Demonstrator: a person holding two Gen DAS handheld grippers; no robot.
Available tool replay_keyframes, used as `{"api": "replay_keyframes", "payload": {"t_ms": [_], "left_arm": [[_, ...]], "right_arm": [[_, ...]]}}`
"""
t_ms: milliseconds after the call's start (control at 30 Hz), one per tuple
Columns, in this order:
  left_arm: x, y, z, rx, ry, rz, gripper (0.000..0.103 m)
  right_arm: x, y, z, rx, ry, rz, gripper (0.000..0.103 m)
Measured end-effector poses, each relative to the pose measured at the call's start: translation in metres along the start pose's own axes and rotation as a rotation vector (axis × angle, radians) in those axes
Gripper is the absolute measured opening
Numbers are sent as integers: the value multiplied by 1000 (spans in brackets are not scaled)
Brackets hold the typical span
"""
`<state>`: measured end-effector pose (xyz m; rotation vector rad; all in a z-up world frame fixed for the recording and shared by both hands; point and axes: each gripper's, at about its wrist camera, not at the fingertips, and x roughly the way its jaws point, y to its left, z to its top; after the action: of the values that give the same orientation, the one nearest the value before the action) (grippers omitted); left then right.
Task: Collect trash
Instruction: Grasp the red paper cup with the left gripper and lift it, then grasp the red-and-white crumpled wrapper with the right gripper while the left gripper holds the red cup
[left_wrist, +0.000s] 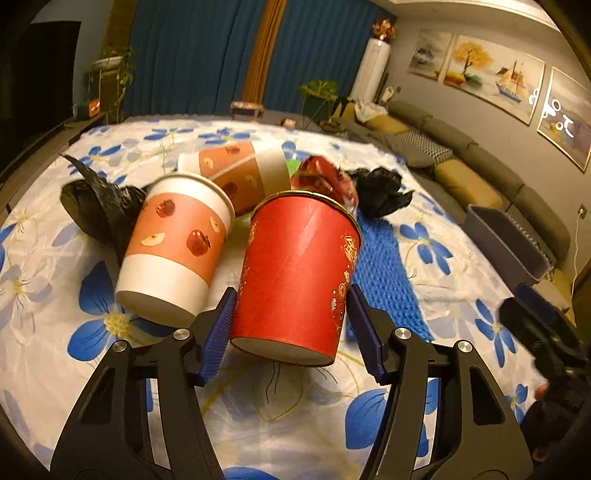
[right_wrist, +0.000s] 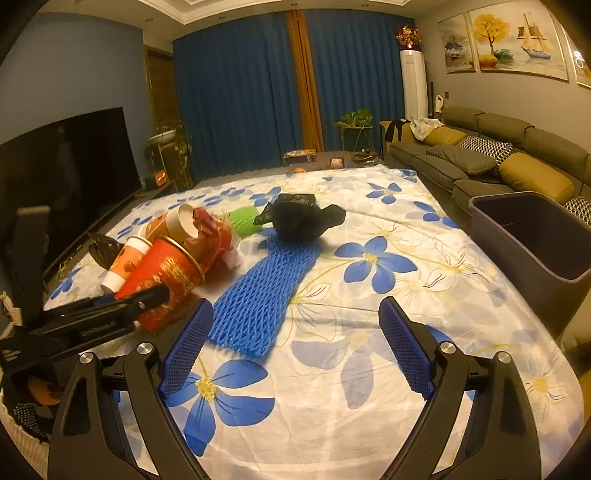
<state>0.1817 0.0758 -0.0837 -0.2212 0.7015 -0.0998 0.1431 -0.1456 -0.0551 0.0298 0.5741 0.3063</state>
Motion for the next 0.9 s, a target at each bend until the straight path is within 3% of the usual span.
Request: {"api": "replay_keyframes", "payload": {"t_ms": [200,433,900], "left_arm": [[-30,3,6,-25,-95,-31,59],[-68,17,19,-71,-239,35,59],[-85,42,29,-129,-272,82,59]], "right_arm": [[15,10,3,-23,18,-4,89],[37,29,23,-67,3,14,86],[116,66,61,-103,50,109,71]]}}
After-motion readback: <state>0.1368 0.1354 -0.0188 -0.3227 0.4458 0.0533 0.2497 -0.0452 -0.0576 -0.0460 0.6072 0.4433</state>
